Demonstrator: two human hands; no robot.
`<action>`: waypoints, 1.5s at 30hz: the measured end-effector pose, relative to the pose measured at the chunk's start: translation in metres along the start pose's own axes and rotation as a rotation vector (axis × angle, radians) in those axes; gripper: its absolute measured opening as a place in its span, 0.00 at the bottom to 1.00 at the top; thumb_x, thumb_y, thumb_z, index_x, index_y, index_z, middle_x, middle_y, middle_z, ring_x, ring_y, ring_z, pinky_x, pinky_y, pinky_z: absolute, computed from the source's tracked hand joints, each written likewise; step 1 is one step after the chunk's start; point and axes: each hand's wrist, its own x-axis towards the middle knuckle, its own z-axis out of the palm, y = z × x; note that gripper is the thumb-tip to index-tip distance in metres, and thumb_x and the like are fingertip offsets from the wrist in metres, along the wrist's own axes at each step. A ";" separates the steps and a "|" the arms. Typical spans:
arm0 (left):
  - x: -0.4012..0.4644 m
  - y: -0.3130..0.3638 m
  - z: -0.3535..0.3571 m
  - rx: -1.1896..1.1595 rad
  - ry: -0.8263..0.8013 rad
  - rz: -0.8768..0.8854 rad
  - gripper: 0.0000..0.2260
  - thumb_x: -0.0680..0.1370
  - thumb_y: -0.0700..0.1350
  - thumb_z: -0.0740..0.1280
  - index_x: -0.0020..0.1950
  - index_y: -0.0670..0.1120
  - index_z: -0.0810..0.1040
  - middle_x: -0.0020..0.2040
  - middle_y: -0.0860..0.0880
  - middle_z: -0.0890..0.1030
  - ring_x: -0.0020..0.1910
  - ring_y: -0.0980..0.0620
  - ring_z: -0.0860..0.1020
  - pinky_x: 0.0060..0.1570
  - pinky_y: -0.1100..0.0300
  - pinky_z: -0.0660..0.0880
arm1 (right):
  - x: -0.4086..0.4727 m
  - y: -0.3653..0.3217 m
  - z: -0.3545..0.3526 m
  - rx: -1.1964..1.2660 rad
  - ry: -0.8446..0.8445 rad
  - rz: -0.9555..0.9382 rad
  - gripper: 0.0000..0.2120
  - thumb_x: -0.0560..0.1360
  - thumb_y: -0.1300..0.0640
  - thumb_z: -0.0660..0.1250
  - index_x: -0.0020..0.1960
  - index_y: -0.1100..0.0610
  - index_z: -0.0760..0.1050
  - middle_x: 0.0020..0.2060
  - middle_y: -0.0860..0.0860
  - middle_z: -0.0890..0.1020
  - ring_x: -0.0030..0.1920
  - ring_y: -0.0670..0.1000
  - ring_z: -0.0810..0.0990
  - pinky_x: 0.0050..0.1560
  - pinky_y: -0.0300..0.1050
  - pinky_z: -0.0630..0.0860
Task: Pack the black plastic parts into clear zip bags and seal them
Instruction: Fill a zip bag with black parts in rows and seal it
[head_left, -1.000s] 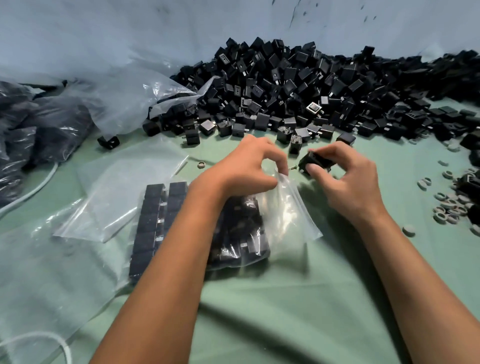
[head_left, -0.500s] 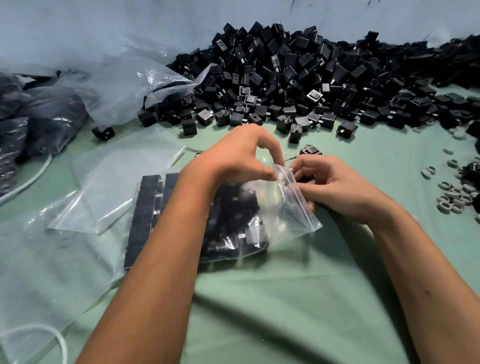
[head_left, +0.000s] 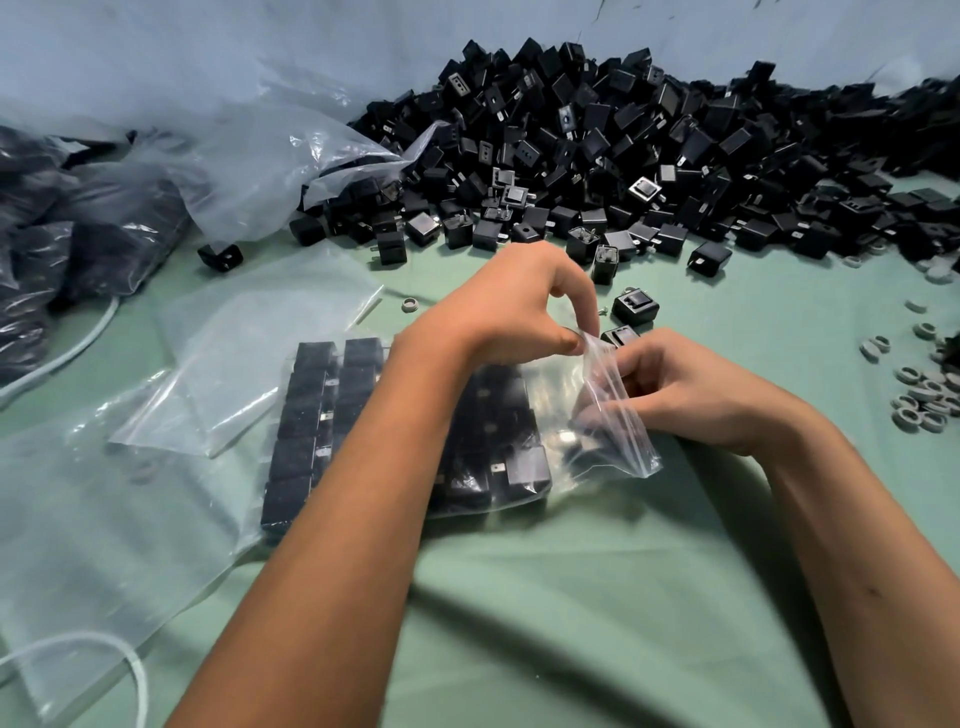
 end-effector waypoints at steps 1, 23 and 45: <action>0.000 0.000 0.000 0.001 -0.001 0.000 0.06 0.71 0.43 0.77 0.44 0.55 0.87 0.54 0.55 0.81 0.57 0.56 0.77 0.61 0.53 0.74 | 0.000 0.000 0.000 0.006 -0.008 0.004 0.06 0.74 0.58 0.78 0.49 0.59 0.87 0.41 0.61 0.87 0.40 0.54 0.84 0.47 0.52 0.81; -0.001 0.002 0.002 0.017 -0.017 0.010 0.05 0.72 0.44 0.77 0.43 0.54 0.87 0.51 0.55 0.82 0.54 0.56 0.77 0.58 0.55 0.74 | 0.006 0.008 0.002 0.052 -0.052 -0.059 0.11 0.70 0.55 0.81 0.45 0.62 0.86 0.38 0.60 0.87 0.36 0.53 0.85 0.40 0.43 0.81; 0.001 -0.003 0.001 0.009 -0.050 -0.033 0.05 0.72 0.44 0.77 0.44 0.55 0.87 0.52 0.56 0.83 0.56 0.55 0.77 0.59 0.50 0.77 | 0.005 0.017 -0.013 -0.480 0.669 0.000 0.21 0.65 0.48 0.83 0.43 0.55 0.72 0.38 0.48 0.78 0.34 0.53 0.74 0.37 0.47 0.74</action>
